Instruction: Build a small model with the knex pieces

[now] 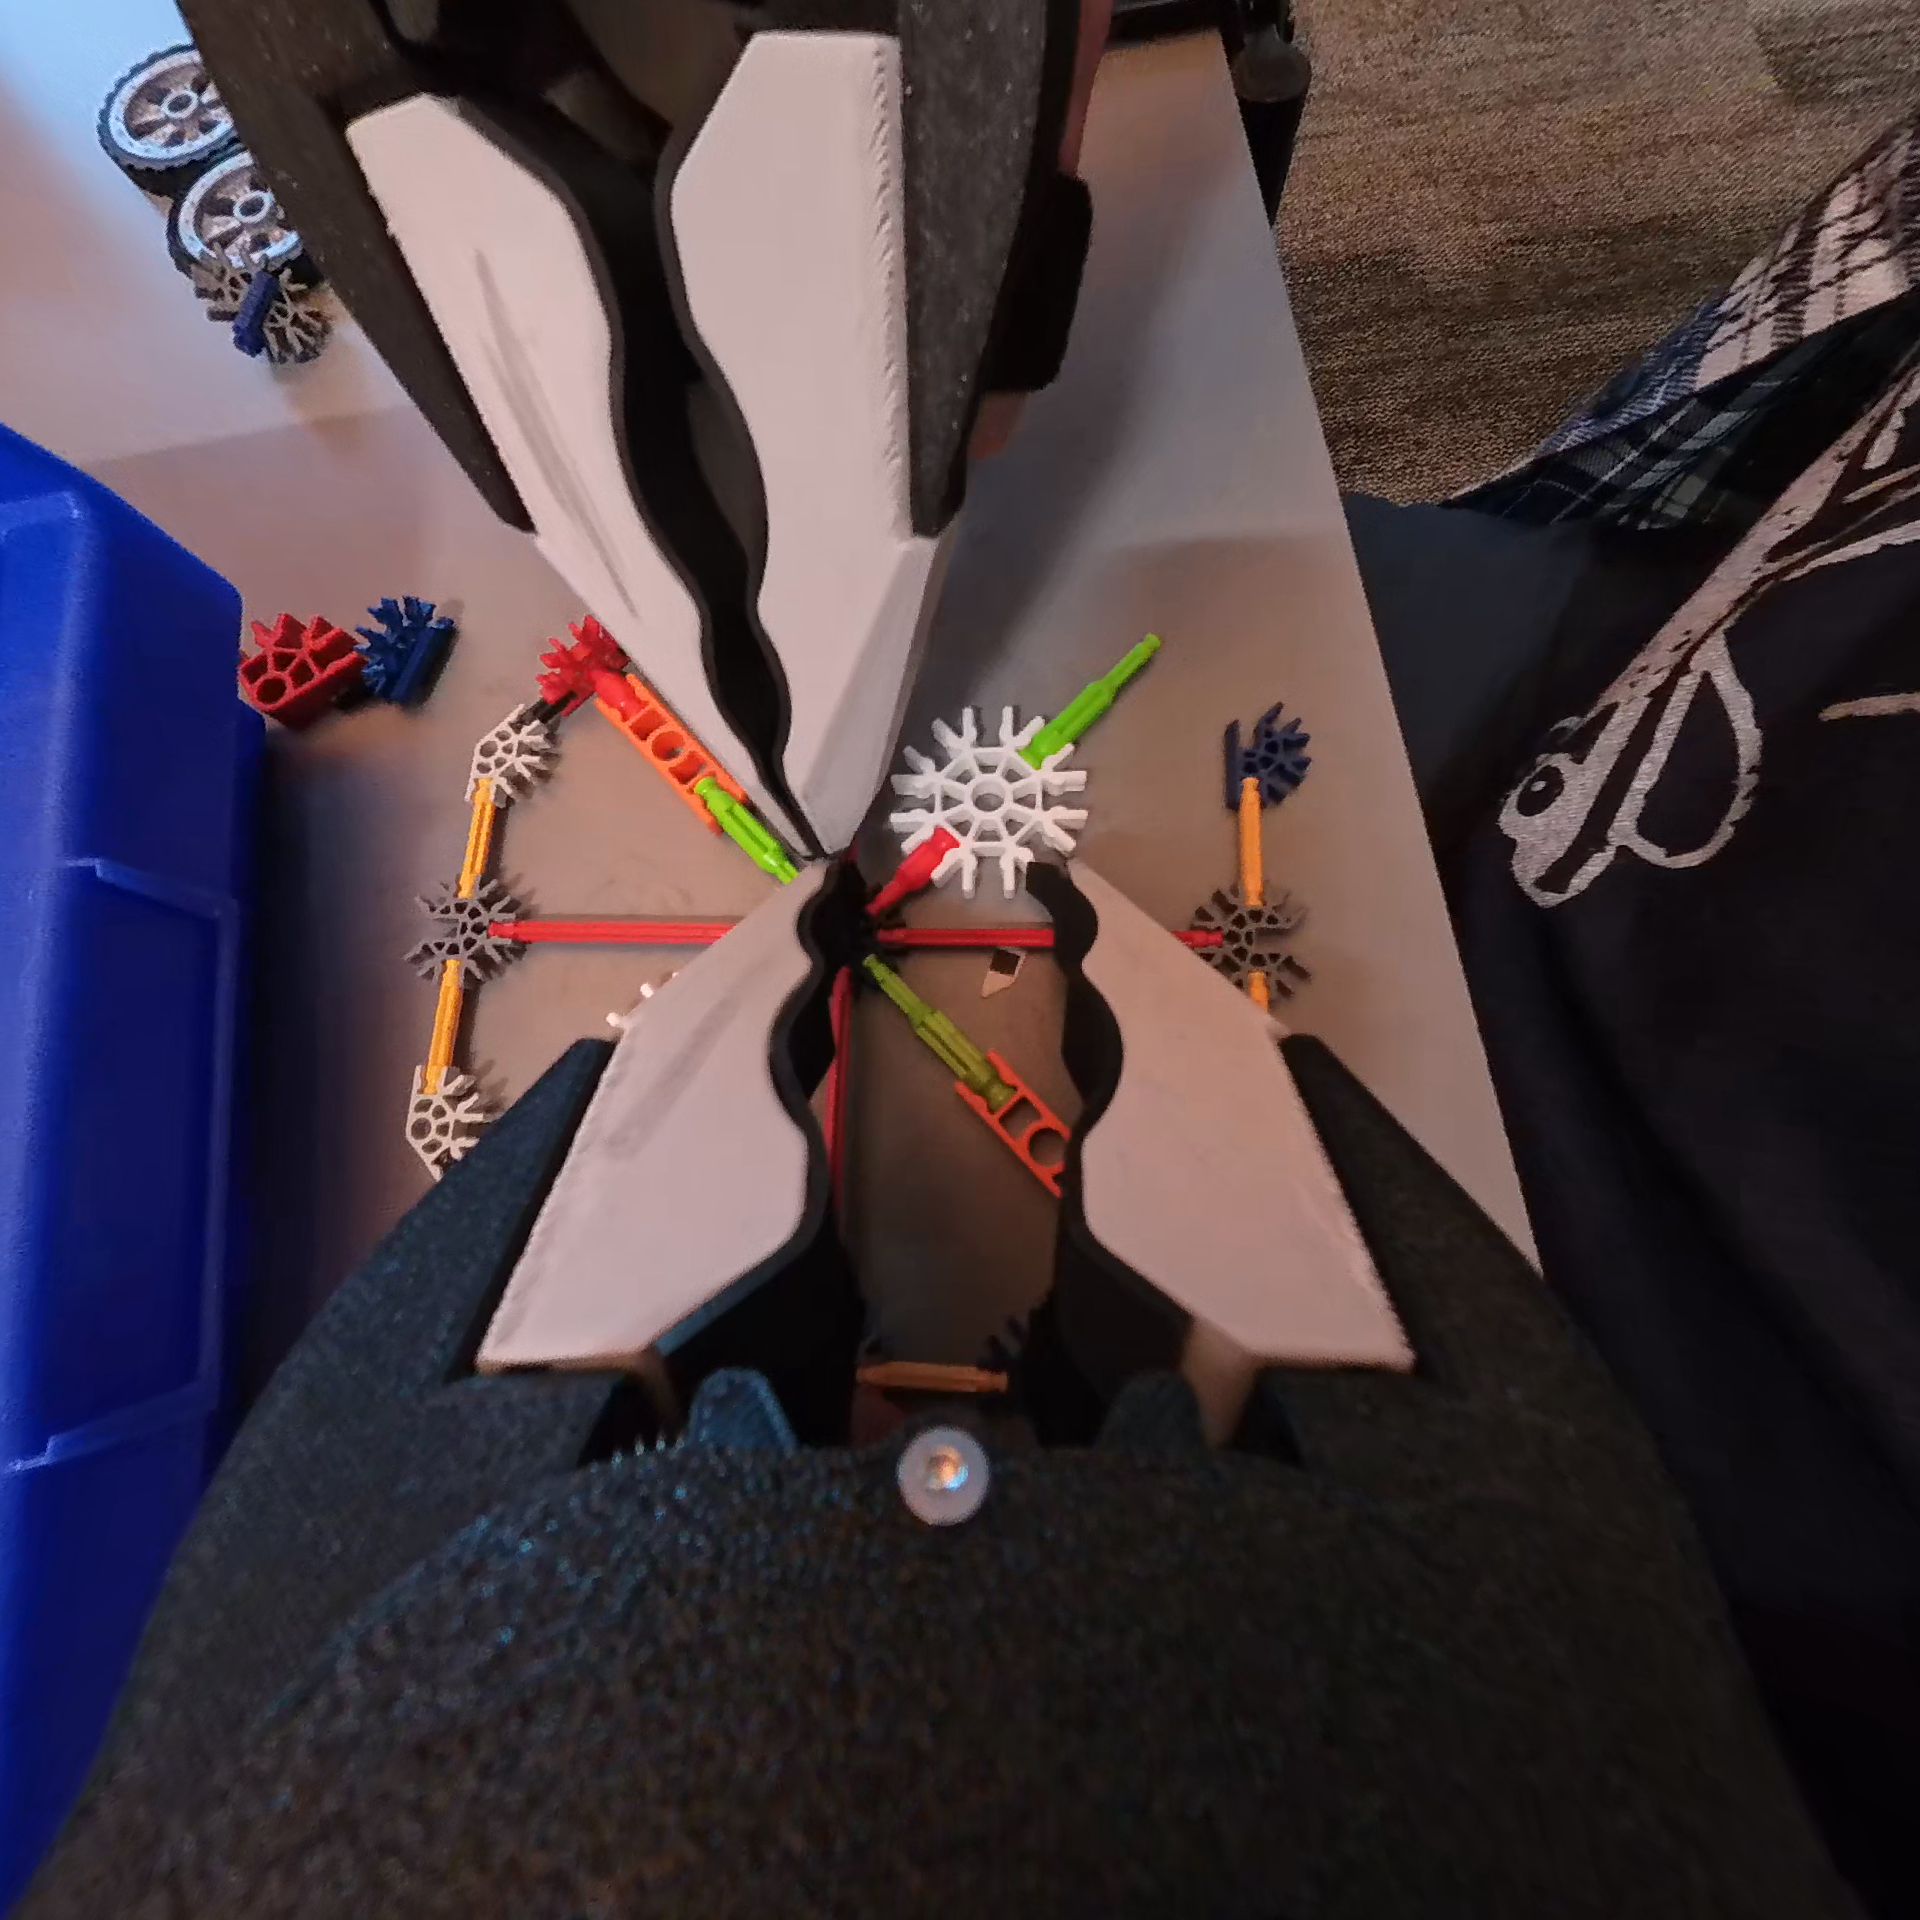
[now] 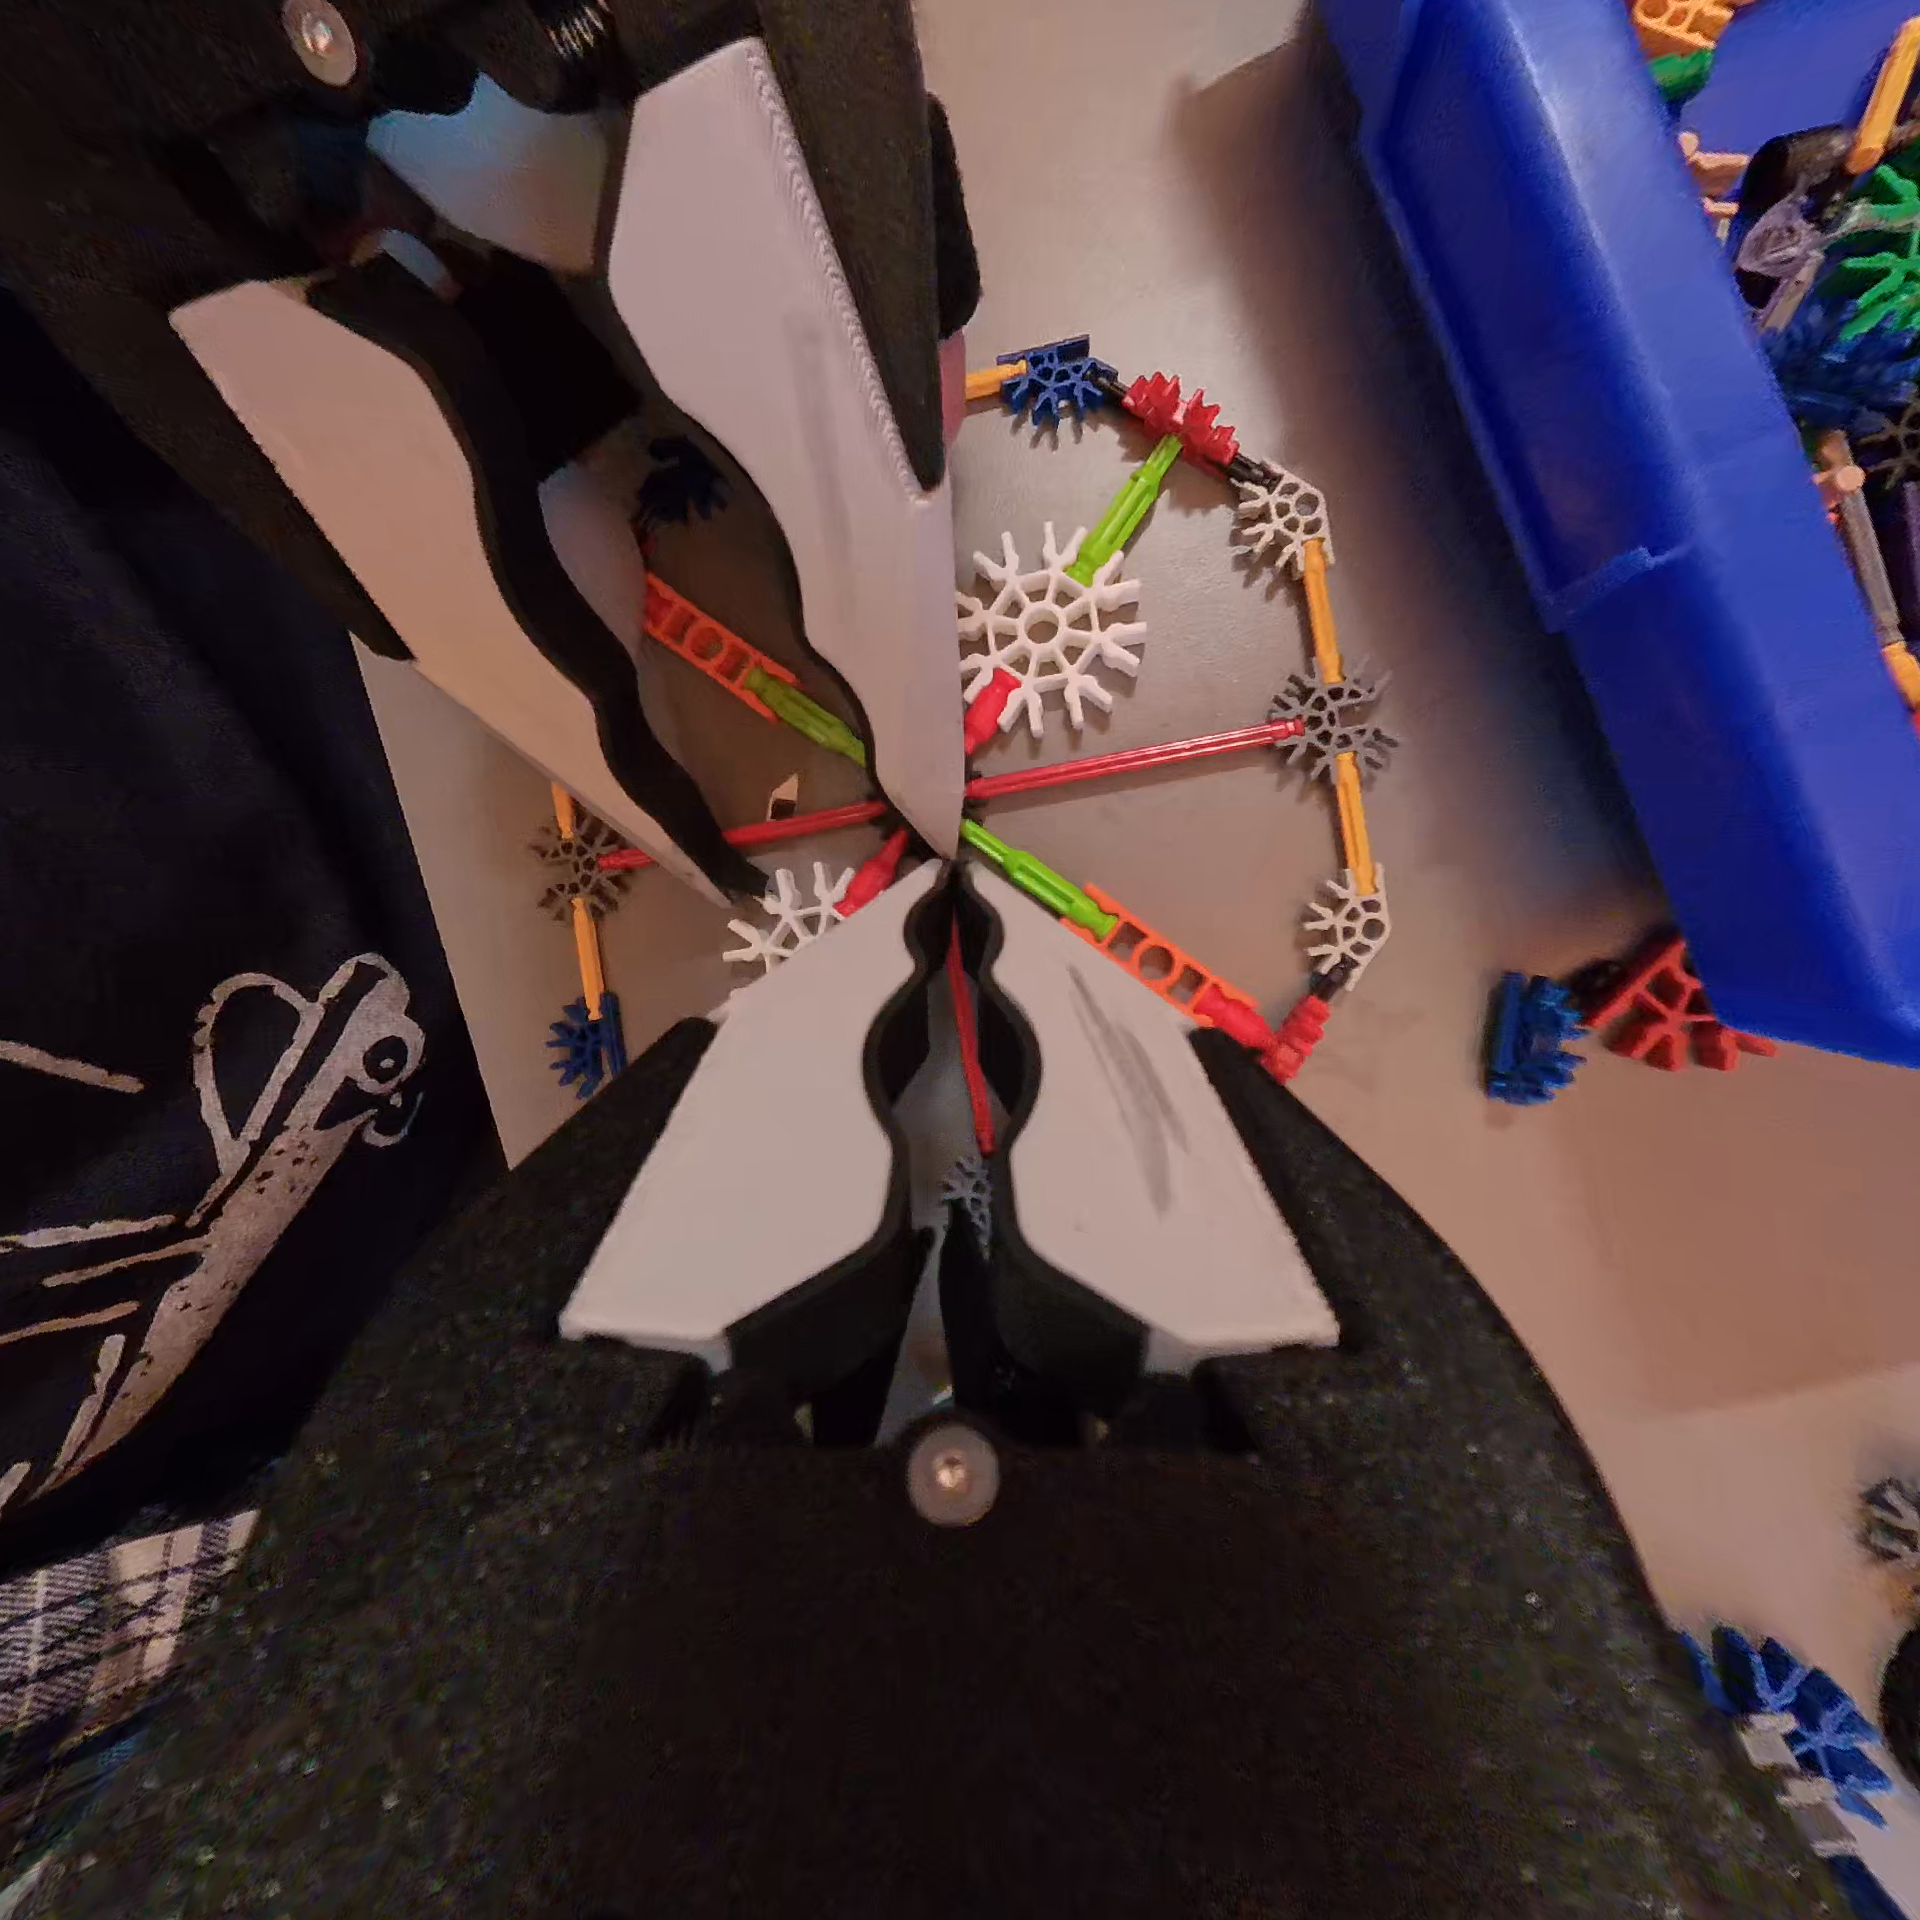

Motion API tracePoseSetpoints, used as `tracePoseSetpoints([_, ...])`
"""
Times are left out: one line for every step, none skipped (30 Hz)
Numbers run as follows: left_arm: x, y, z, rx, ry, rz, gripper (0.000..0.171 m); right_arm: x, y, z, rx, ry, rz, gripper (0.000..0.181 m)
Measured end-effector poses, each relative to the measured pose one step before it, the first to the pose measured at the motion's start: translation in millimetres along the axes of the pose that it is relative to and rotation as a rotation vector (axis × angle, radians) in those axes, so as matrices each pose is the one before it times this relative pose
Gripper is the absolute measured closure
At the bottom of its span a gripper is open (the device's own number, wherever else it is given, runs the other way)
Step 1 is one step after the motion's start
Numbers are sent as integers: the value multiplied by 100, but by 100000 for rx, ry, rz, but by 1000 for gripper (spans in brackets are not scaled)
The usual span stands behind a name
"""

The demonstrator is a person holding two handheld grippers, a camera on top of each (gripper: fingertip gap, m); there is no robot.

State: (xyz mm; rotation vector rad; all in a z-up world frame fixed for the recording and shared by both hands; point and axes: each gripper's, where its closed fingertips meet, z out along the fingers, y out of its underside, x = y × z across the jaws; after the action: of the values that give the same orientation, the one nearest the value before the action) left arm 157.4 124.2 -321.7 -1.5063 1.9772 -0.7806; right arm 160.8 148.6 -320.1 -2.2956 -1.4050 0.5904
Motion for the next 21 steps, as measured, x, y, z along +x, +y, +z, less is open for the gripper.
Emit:
tracePoseSetpoints([0, 6, 15, -84, 22, -17, 132, -34, 9, 7, -644, 83, -461, 181])
tracePoseSetpoints([14, 2, 3, -94, 35, 114, 132, -26, 10, 14, -896, 237, -670, 181])
tracePoseSetpoints([11, 3, -1, -67, -42, 169, 132, -5, 19, 15, -1041, 544, -909, 181])
tracePoseSetpoints([13, 4, 2, -93, 18, -52, 132, -18, 20, 19, -1198, 364, -601, 181])
tracePoseSetpoints([17, 21, 4, -179, 32, 67, 131, -7, 11, 18, -1236, 270, -543, 181])
tracePoseSetpoints([14, 4, -2, -59, 26, 132, 131, -23, 9, 13, -1124, 373, -1078, 181])
tracePoseSetpoints([23, 8, 11, -83, 64, 56, 131, -12, 20, 23, -1074, 334, -1031, 181])
tracePoseSetpoints([29, 8, -8, 24, 258, -136, 131, -28, 9, 36, -1167, 272, -609, 181])
tracePoseSetpoints([27, 7, -2, -143, -41, 353, 130, -28, 15, 26, -1329, 559, -1047, 181])
tracePoseSetpoints([26, 16, 12, -336, -369, 351, 130, -22, 19, 14, -1494, 450, -810, 181])
tracePoseSetpoints([8, 12, -10, -40, -87, -248, 130, -15, 14, 19, -1429, 327, -486, 181])
tracePoseSetpoints([8, 13, -14, 21, 11, -157, 130, -23, 15, 18, -1805, 665, -766, 181])
tracePoseSetpoints([7, 5, -3, -54, -37, -33, 130, -20, 4, 18, -1959, 998, -924, 181])
tracePoseSetpoints([7, -12, -10, 398, 288, -494, 130, -17, 23, 23, -1884, 1048, -698, 181])
tracePoseSetpoints([10, 1, 6, 155, 220, -208, 130, -7, 15, 22, -1511, 913, -666, 181])
tracePoseSetpoints([-8, -2, -2, -135, 19, 77, 130, 10, 19, -4, -1252, 706, -574, 181])
tracePoseSetpoints([5, -1, -12, 244, 297, -206, 130, 11, 1, -12, -711, 277, -469, 181])
tracePoseSetpoints([-21, 12, -56, 313, 354, -283, 130, -2, -44, -13, 318, -481, 641, 181])
tracePoseSetpoints([-148, 21, -101, 295, -173, -1046, 131, 4, -52, -18, 1521, -1208, 1462, 181])
tracePoseSetpoints([-288, -25, -150, 587, -451, -2575, 130, 30, 7, -46, 1199, -1101, 2203, 181])
tracePoseSetpoints([-372, -89, -221, 1471, -1061, -2800, 129, 145, 66, -33, -405, 1337, 643, 181])
